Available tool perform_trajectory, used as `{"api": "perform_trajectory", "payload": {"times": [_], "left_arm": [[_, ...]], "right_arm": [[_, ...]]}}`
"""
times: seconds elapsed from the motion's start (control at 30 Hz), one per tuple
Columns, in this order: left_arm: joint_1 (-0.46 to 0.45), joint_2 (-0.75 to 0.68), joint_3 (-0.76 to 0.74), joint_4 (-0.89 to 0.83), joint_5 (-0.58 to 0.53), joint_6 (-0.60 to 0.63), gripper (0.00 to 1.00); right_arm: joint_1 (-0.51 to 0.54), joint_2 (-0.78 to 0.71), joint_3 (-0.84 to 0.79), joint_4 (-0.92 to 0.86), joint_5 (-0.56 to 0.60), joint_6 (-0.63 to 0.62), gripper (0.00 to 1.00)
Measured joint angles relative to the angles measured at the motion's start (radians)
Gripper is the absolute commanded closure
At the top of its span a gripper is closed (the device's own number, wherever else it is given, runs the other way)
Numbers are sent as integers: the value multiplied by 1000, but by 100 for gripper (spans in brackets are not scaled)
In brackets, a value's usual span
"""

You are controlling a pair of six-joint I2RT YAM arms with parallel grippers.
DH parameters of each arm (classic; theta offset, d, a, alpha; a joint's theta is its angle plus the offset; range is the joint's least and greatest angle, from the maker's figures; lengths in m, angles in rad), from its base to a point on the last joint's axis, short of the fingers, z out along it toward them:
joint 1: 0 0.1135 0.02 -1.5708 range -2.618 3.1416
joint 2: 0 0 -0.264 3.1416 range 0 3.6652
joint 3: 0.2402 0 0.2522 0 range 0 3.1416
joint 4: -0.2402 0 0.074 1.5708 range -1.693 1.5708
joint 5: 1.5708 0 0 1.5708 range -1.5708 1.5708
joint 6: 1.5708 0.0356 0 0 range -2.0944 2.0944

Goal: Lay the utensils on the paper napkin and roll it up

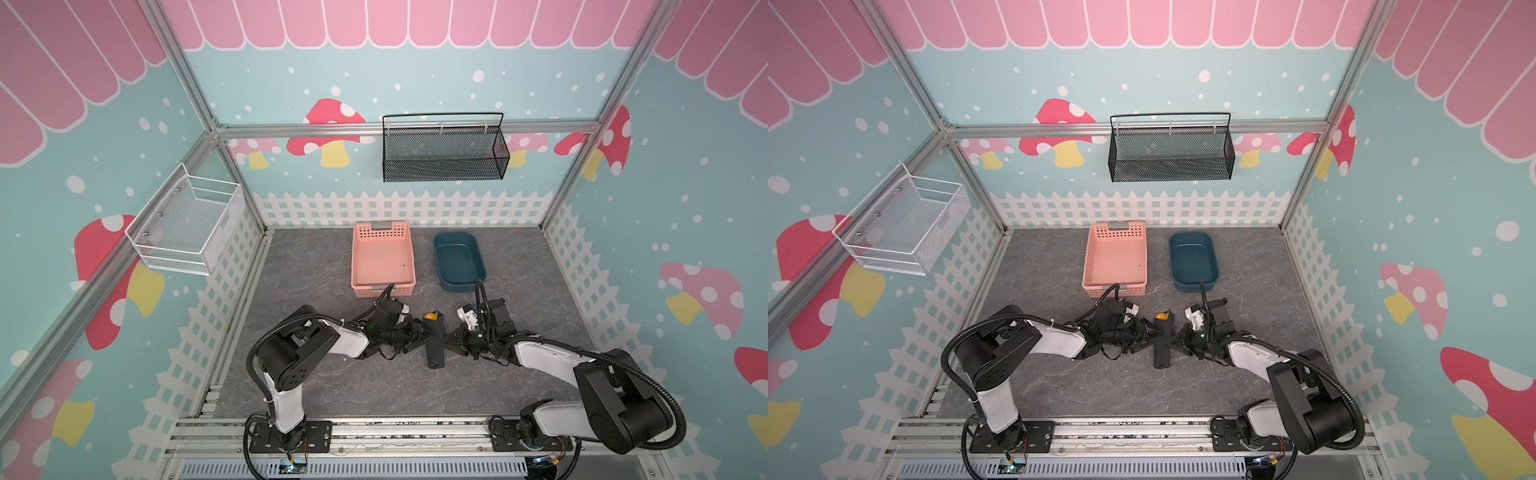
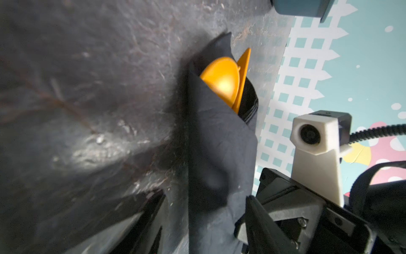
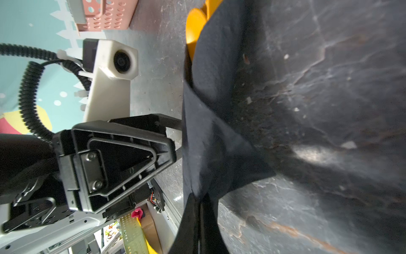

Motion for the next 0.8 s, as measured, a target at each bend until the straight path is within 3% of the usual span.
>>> {"api": "perform_trajectory", "payload": {"times": [0.57, 0.8], "left_arm": [[0, 43, -46, 192, -1, -127, 41], [0, 72, -47, 261, 0, -153, 45]], "right_arm": [[0, 0, -83, 259, -106, 185, 98], [0, 23, -110, 340, -157, 217, 98]]}}
